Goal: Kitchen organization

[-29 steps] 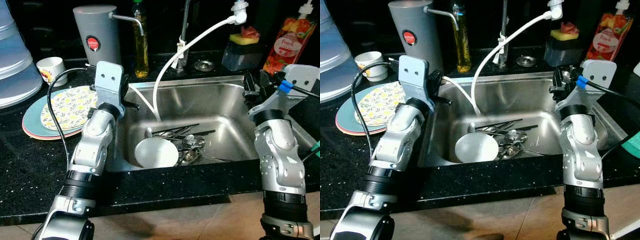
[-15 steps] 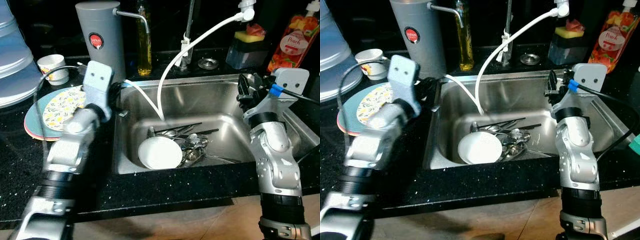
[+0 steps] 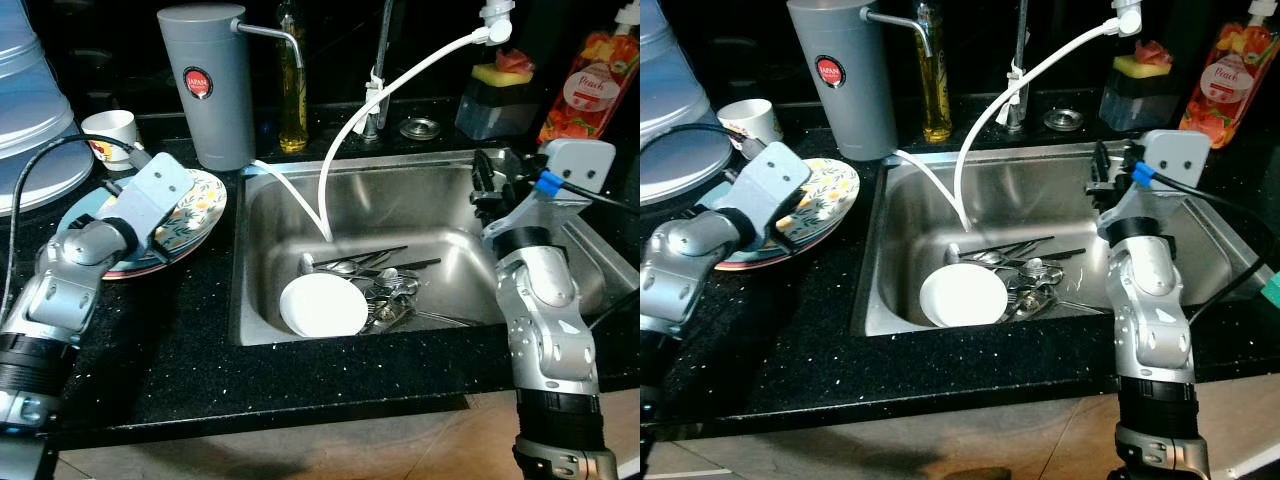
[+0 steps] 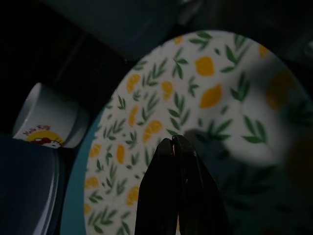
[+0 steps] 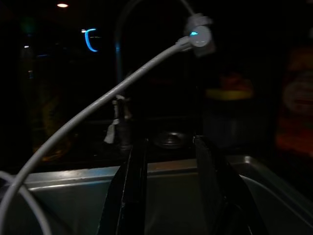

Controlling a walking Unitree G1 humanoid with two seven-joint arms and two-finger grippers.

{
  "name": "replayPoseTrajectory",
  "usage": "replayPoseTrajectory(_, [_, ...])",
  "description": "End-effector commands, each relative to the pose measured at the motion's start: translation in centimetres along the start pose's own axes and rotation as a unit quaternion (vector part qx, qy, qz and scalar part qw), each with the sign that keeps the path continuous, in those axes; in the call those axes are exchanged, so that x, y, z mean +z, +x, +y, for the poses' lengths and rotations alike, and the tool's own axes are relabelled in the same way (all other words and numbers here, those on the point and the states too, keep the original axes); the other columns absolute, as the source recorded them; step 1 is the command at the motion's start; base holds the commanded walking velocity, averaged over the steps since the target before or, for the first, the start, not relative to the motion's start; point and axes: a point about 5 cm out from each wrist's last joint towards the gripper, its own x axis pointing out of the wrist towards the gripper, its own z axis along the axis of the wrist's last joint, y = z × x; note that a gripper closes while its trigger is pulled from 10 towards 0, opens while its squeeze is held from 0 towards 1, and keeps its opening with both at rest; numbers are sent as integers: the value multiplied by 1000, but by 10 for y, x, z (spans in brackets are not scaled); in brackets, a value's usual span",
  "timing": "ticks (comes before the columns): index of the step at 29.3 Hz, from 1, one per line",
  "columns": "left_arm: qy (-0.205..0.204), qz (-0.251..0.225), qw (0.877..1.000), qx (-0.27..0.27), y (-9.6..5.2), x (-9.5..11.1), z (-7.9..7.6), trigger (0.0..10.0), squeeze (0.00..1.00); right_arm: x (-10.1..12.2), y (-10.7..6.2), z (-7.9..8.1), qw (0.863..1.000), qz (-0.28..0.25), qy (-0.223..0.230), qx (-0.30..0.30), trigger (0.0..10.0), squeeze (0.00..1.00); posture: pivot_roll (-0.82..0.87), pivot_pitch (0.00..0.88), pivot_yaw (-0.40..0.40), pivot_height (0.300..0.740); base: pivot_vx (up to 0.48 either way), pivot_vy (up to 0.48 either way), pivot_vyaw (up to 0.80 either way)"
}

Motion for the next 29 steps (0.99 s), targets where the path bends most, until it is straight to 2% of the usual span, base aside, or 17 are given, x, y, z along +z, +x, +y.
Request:
replayPoseTrajectory(1, [36, 41, 998, -13, -1, -14, 0, 10000, 0, 2, 2, 3, 1000, -5, 5, 4, 10000, 125, -40, 1, 62, 740, 0, 0, 0])
replayPoseTrajectory(6, [41, 50, 998, -6, 2, -17, 3, 10000, 0, 2, 1, 2, 1000, -6, 5, 2, 10000, 125, -43, 9, 60, 740, 0, 0, 0])
replayPoseTrajectory(7, [4, 17, 1000, 15, 9, -3, 4, 10000, 0, 4, 0, -1, 1000, -6, 9, -3, 10000, 129, -47, 19, 50, 740, 0, 0, 0])
replayPoseTrajectory(11, [-24, -11, 999, 30, 13, 7, 3, 10000, 0, 5, -1, -3, 1000, -7, 15, -6, 10000, 125, -50, 22, 44, 740, 0, 0, 0])
replayPoseTrajectory(14, [-60, -41, 997, 38, 16, 18, -5, 10000, 0, 6, 1, -4, 1000, -7, 17, -5, 10000, 129, -51, 25, 26, 740, 0, 0, 0])
replayPoseTrajectory(17, [-70, -50, 996, 39, 16, 21, -8, 10000, 0, 7, 1, -4, 1000, -7, 17, -4, 10000, 125, -50, 25, 21, 740, 0, 0, 0])
replayPoseTrajectory(20, [-98, -78, 991, 45, 19, 30, -18, 10000, 0, 7, 3, -2, 1000, -6, 18, 0, 10000, 129, -50, 27, 13, 740, 0, 0, 0])
replayPoseTrajectory(25, [-105, -89, 990, 44, 22, 35, -26, 10000, 0, 7, 4, -3, 1000, -5, 18, 3, 10000, 129, -53, 27, 6, 740, 0, 0, 0])
replayPoseTrajectory(29, [-106, -89, 989, 47, 22, 35, -26, 10000, 0, 7, 4, -2, 1000, -4, 18, 4, 10000, 129, -54, 28, 2, 740, 0, 0, 0])
